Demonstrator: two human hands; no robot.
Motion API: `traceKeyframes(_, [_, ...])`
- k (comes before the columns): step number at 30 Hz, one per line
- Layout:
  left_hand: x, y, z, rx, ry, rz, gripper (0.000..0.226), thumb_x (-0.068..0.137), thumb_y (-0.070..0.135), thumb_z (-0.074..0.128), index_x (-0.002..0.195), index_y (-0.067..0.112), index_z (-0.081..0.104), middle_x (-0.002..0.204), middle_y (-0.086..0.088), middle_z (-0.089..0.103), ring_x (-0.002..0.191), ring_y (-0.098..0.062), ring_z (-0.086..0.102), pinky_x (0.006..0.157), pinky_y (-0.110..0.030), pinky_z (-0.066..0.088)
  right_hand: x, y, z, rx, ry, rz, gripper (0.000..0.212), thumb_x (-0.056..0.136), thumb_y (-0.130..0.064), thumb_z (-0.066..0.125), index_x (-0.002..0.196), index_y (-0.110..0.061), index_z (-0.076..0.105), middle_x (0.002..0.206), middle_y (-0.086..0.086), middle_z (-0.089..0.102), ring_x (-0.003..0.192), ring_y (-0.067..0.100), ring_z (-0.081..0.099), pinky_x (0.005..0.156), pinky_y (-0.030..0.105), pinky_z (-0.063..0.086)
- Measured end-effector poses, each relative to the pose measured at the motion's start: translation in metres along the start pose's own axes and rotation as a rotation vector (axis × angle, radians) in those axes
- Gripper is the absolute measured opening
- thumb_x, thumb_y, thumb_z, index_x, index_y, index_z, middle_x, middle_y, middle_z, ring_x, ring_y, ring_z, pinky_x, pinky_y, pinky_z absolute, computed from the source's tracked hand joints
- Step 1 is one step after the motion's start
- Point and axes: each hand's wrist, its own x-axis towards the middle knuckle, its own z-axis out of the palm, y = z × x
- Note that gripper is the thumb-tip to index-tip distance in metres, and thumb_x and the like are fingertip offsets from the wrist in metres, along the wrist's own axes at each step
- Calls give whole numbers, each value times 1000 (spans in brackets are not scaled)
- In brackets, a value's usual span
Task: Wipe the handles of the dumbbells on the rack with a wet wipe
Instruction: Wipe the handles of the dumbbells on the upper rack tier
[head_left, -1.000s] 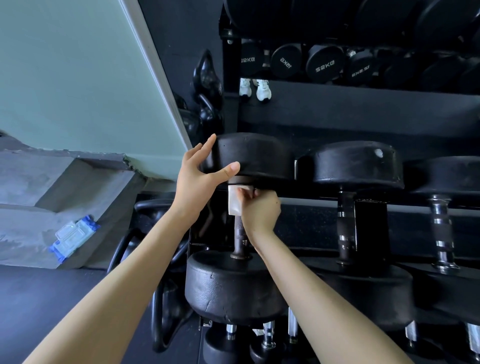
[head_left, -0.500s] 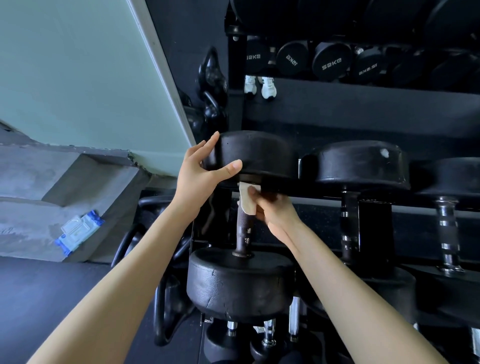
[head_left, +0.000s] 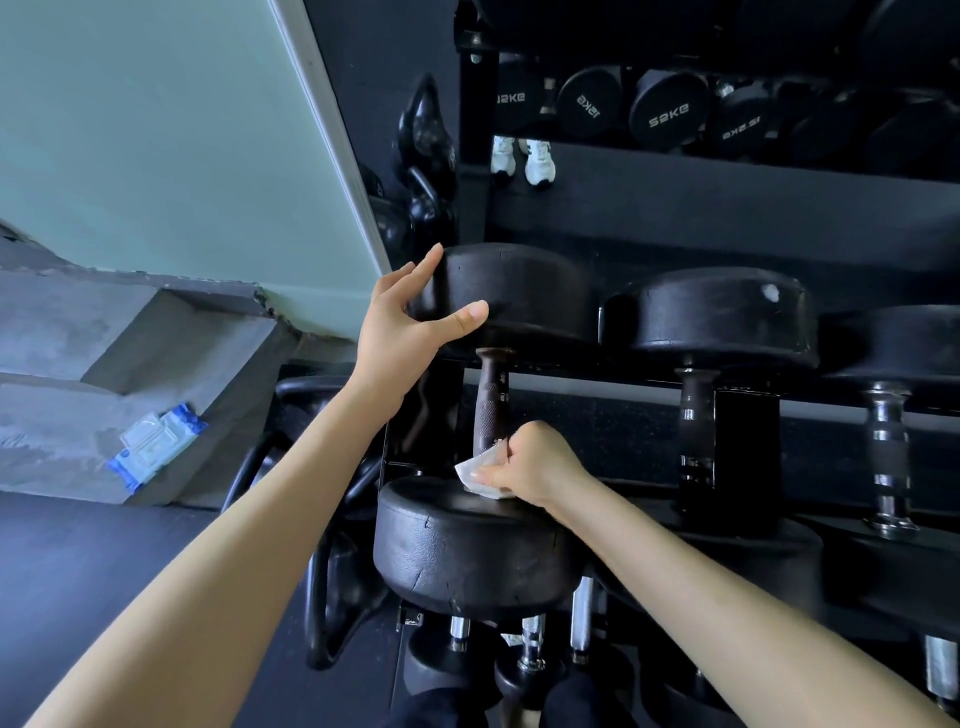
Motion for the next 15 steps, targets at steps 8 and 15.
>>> traceKeyframes(8, [1, -4, 0, 61, -15, 27, 72, 75, 43, 75, 137, 47, 39, 147, 10, 34, 136, -7, 31, 103, -23, 25, 8, 13, -6, 515, -174, -1, 16, 76, -7, 75, 65, -6, 64, 65, 1, 62, 67, 11, 61, 73, 20, 48])
traceKeyframes(15, [1, -6, 0, 70, -8, 25, 72, 74, 45, 74, 137, 48, 39, 146, 11, 34, 136, -6, 31, 101, -22, 25, 13, 17, -7, 544, -235, -29, 10, 73, -11, 76, 69, -9, 67, 63, -3, 66, 65, 8, 62, 70, 21, 48])
